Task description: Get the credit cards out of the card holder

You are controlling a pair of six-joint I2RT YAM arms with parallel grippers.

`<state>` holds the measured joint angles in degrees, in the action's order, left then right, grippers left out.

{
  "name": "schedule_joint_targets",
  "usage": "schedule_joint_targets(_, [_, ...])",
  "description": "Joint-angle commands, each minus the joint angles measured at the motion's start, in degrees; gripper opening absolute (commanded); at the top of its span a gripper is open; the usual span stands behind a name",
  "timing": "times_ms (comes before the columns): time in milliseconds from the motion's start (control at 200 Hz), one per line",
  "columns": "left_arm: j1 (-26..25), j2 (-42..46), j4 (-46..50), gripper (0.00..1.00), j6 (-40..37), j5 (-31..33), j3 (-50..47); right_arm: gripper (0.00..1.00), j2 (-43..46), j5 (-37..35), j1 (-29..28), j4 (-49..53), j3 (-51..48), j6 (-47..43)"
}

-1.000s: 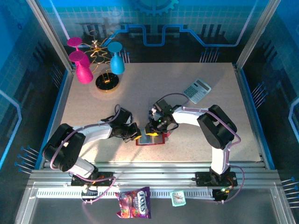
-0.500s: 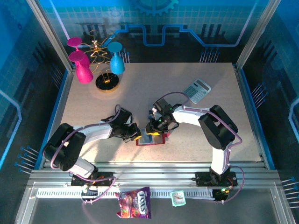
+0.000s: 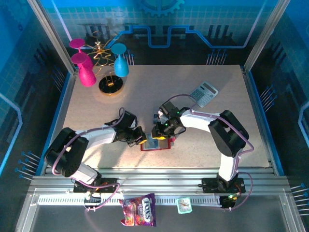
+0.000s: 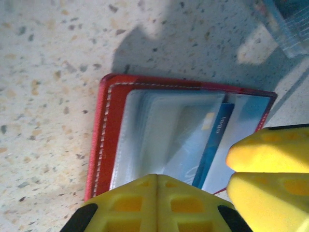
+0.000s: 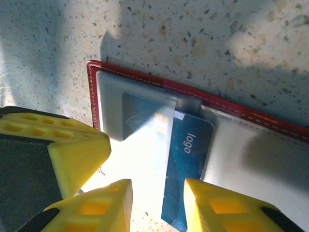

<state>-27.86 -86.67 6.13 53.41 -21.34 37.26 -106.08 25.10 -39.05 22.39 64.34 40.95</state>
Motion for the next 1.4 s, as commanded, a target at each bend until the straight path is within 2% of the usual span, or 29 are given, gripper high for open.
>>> schedule_joint_targets(0, [0.4, -0.4, 1.1, 0.07, -1.7, -1.5, 1.5, 0.35, 2.1, 0.9, 0.3, -0.5, -1.7, 0.3])
schedule_joint_targets(956, [-0.5, -3.6, 3.7, 0.06, -2.6, -1.2, 3.5, 0.28, 2.6, 7.4, 3.9, -13.5, -10.8, 4.9])
schedule_joint_targets(1391, [-0.8, -4.9, 5.3, 0.05, -3.7, -0.3, 3.8, 0.24, 2.0, 9.0, 4.3, -16.1, -11.6, 6.0])
